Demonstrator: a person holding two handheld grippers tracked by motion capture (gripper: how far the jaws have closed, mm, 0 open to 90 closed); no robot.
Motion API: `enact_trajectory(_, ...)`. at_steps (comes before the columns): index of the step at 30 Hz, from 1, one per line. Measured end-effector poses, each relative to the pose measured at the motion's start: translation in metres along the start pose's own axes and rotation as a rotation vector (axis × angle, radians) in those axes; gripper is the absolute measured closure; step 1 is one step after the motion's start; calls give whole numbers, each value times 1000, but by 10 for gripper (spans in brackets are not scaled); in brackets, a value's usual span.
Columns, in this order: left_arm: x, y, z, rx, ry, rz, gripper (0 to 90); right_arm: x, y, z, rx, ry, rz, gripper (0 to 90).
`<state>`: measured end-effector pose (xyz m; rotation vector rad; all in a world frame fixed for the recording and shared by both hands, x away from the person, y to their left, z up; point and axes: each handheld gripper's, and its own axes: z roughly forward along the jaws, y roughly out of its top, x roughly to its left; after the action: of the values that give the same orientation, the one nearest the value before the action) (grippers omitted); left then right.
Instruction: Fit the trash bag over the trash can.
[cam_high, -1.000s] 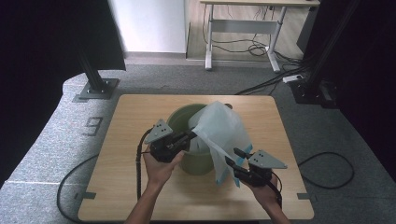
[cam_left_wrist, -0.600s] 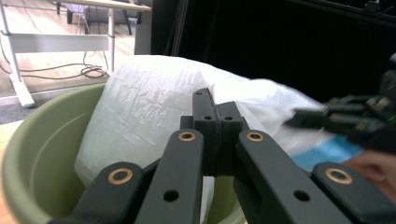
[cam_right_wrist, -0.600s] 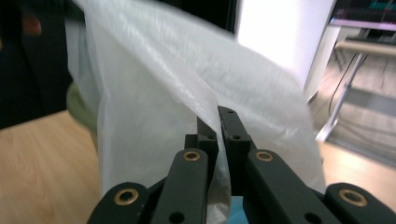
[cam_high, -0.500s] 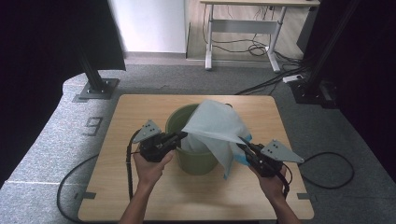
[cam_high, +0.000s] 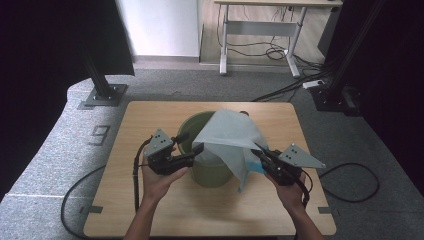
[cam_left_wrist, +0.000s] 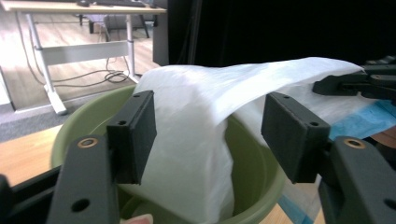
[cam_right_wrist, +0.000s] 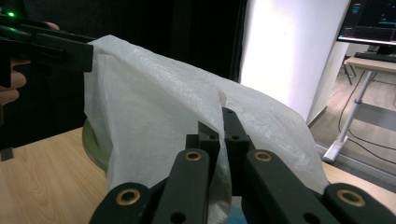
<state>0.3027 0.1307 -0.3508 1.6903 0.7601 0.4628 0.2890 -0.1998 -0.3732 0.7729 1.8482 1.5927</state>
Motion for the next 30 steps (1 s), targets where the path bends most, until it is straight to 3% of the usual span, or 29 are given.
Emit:
enact_trajectory(5, -12, 11, 6, 11, -24, 48, 353, 3, 8, -2, 3, 7, -25, 884)
enact_trajectory(20, -9, 8, 27, 85, -47, 20, 381, 5, 14, 5, 10, 30, -22, 883)
enact_trajectory(26, -10, 8, 35, 109, -55, 28, 593, 10, 19, 9, 0, 46, -28, 884)
enact_trajectory(30, -11, 9, 37, 111, -70, 14, 676, 13, 18, 11, 8, 64, -35, 884)
